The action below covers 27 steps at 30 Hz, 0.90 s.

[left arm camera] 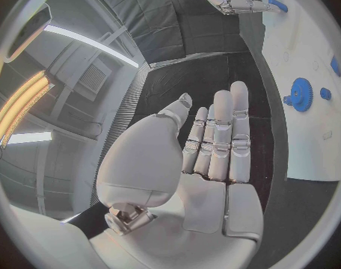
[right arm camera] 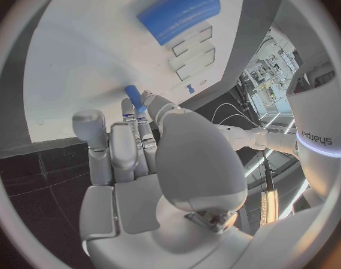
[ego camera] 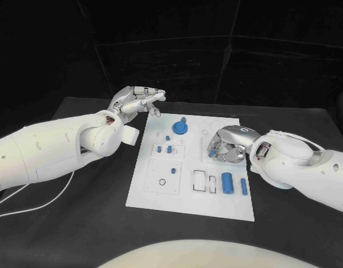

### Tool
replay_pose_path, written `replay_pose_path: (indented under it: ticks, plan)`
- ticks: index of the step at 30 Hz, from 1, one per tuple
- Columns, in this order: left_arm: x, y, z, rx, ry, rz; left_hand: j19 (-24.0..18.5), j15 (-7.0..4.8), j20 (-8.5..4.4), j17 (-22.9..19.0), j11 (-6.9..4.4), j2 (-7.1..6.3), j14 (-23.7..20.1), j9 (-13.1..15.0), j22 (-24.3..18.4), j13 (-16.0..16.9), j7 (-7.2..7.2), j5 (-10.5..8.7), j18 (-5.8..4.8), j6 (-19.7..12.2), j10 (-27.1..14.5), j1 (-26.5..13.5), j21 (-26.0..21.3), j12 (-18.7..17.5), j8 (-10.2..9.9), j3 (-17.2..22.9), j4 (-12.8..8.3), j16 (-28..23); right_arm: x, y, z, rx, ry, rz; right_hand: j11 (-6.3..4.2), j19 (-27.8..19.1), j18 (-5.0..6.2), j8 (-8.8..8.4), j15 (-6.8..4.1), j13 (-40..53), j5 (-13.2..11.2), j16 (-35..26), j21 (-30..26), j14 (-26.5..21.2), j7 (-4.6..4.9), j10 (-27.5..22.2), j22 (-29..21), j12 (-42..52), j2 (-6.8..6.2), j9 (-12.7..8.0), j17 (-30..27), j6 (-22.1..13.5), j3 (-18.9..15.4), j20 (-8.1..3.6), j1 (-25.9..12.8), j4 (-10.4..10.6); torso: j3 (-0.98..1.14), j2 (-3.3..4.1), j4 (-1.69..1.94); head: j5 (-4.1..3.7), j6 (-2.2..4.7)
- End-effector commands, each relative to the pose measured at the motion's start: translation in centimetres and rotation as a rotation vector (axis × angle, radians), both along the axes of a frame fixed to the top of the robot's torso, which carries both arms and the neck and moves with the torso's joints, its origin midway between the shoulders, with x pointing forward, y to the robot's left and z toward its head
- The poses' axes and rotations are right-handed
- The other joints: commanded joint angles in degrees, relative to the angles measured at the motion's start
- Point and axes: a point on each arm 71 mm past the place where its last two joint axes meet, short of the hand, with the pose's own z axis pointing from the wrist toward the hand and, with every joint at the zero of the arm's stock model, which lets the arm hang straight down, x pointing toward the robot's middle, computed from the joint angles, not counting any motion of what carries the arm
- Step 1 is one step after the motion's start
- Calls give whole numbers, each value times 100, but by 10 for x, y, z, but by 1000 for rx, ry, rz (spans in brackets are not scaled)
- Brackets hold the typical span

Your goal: Assemble the parts on the task board

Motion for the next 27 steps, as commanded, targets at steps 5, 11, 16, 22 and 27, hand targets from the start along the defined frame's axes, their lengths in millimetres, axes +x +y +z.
replay_pose_path:
  ticks: [5, 11, 16, 22, 27]
  plan:
    - [0, -1, 1, -9, 0, -12, 44, -9, 5, -13, 12, 10, -34, -1, -11, -7, 10, 5, 73, -21, -38, 41, -36, 25, 39, -27, 3, -25, 2, 0, 5, 32, -64, -24, -29, 49, -29, 39, -55, 0, -363, 27, 56, 131, -16, 151, 52, -51, 262, 9, -5, 163, 309, -33, 72, 2, -2, 0, 0, -20, -1]
    - [1, 0, 1, -7, 2, -10, 44, -9, 5, -13, 12, 10, -34, -1, -11, -7, 10, 5, 73, -21, -38, 41, -36, 25, 39, -27, 3, -25, 3, -2, 7, 49, -95, -49, -40, 50, -31, 46, -61, 4, -438, 43, 76, 133, -24, 216, 77, -93, 285, 11, 5, 229, 494, -39, 98, -37, 0, -3, 5, -28, 2]
    - [1, 0, 0, -6, 4, -9, 45, -7, 6, -17, 14, 14, -36, -2, -16, -8, 12, 4, 73, -27, -44, 36, -41, 30, 41, -34, 10, -25, 1, -2, 10, 64, -110, -48, -43, 50, -32, 44, -64, 4, -435, 40, 83, 131, -25, 228, 84, -108, 256, 10, -4, 240, 538, -42, 108, -67, 1, -5, -4, -16, -1]
    - [1, 1, 0, -5, 5, -8, 45, -7, 7, -19, 15, 15, -37, -2, -18, -9, 14, 5, 73, -31, -48, 36, -44, 31, 41, -37, 12, -26, -8, -3, 16, 126, -98, -42, -34, 43, -31, 28, -61, 2, -375, 39, 88, 128, -11, 232, 83, -145, 212, 4, -12, 240, 623, -44, 116, -118, 2, -9, -9, -13, 7]
    - [1, 1, 0, -5, 5, -7, 45, -7, 7, -19, 15, 15, -37, -2, -18, -9, 14, 5, 73, -31, -48, 36, -44, 31, 41, -37, 12, -26, -16, 1, 23, 184, -88, -32, -29, 44, -32, 22, -58, 1, -359, 45, 93, 130, -5, 231, 89, -158, 200, 1, -5, 238, 648, -43, 116, -134, -1, -7, -5, -19, 15]
